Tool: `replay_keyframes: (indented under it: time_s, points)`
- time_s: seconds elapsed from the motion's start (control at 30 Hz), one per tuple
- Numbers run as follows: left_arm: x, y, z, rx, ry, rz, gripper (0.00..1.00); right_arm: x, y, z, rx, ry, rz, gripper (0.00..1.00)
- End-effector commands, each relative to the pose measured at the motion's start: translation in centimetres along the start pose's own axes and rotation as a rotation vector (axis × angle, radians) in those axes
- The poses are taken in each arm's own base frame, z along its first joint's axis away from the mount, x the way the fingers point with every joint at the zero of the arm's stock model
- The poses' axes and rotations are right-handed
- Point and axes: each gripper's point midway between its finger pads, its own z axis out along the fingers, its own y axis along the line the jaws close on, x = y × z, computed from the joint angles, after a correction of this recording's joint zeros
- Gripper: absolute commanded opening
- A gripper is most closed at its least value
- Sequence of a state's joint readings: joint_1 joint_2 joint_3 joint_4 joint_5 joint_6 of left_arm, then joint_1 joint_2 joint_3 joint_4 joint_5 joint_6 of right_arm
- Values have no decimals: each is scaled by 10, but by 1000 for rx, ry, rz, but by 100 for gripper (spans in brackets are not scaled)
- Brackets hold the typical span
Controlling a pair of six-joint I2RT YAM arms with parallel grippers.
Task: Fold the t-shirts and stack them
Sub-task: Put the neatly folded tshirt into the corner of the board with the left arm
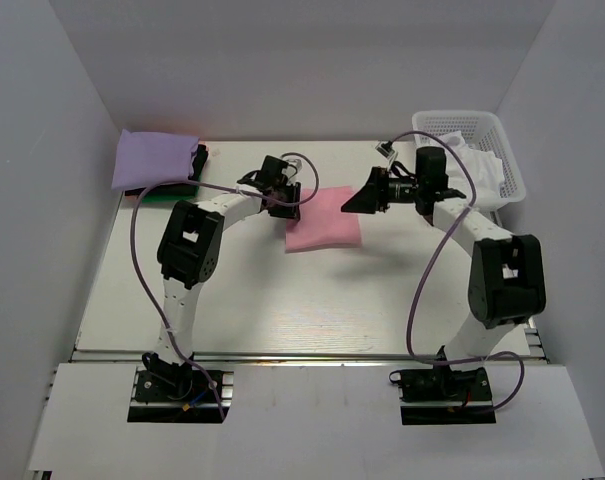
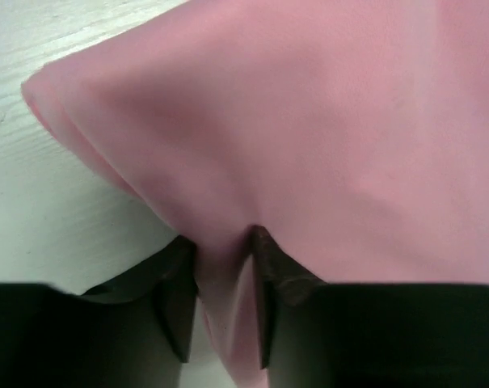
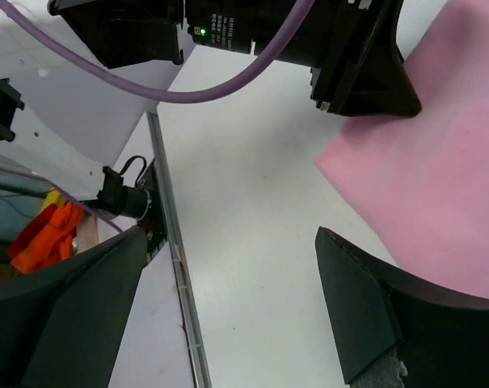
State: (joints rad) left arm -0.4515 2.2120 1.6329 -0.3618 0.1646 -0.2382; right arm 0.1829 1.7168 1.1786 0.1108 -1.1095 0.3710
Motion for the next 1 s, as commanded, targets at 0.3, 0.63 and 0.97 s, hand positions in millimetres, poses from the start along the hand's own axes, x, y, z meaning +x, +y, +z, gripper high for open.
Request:
replay_keyframes:
  time_s: [0.3,0.63,0.97]
  points:
    - [-41,8,-35,-146,-104,205,0,29,9,-48,295,-88,-139,90]
    - [-108,35,-137,-310,-318,462,0,41,14,-62,367,-111,-174,90]
    - [-152,89,-204,-419,-382,535,0,35,12,-63,382,-118,-172,90]
